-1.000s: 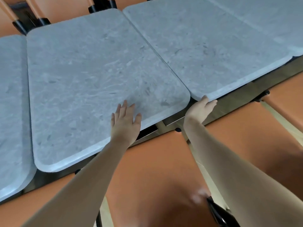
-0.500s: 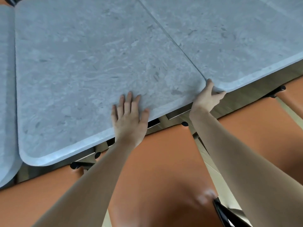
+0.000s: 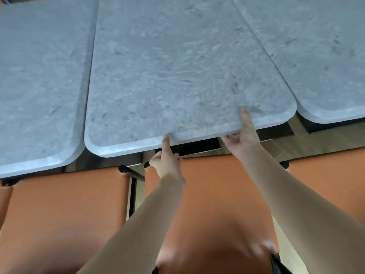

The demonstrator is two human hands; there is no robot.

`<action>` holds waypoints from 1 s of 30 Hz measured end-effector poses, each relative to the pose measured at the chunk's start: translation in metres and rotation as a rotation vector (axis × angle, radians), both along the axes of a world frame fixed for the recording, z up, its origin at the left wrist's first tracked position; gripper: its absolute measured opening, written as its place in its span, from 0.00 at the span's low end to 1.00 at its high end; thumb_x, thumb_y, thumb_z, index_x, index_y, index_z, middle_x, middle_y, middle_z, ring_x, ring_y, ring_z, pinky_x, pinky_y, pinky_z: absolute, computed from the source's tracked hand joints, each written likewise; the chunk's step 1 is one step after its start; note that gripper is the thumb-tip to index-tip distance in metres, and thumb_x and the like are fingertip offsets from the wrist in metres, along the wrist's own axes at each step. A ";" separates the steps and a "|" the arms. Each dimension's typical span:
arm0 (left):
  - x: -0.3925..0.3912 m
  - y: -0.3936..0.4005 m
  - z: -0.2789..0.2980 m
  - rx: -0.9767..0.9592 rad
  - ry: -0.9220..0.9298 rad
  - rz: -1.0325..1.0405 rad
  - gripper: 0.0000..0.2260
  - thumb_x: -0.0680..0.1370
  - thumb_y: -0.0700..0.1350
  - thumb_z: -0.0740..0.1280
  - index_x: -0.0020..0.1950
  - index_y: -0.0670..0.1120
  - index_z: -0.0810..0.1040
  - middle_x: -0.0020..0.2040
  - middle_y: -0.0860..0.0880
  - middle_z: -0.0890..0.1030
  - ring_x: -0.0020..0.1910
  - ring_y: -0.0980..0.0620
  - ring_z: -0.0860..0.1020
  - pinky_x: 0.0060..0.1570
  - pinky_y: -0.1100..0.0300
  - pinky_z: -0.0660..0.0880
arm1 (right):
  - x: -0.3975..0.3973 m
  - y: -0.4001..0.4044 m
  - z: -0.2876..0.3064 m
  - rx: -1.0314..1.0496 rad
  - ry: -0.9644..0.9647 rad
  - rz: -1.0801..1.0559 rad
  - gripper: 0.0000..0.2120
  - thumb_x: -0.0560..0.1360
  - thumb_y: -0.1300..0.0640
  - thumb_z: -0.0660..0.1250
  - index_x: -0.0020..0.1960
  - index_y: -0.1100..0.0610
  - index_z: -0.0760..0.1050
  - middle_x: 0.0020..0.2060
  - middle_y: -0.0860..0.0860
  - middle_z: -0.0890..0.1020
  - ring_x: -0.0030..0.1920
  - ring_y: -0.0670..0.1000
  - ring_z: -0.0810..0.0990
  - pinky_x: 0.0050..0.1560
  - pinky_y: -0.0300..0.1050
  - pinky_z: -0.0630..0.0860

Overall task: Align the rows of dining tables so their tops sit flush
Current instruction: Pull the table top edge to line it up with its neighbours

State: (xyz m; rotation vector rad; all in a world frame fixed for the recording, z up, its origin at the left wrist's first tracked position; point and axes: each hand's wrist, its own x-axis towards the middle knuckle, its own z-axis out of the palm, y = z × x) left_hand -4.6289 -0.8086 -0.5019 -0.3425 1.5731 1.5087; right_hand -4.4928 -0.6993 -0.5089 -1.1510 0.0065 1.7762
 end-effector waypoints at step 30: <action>-0.020 0.020 -0.008 0.428 -0.266 0.178 0.10 0.74 0.43 0.77 0.50 0.41 0.80 0.48 0.43 0.86 0.51 0.44 0.85 0.54 0.47 0.82 | 0.014 -0.008 -0.002 0.067 0.009 0.178 0.18 0.73 0.59 0.78 0.61 0.60 0.78 0.54 0.58 0.86 0.55 0.59 0.85 0.61 0.58 0.81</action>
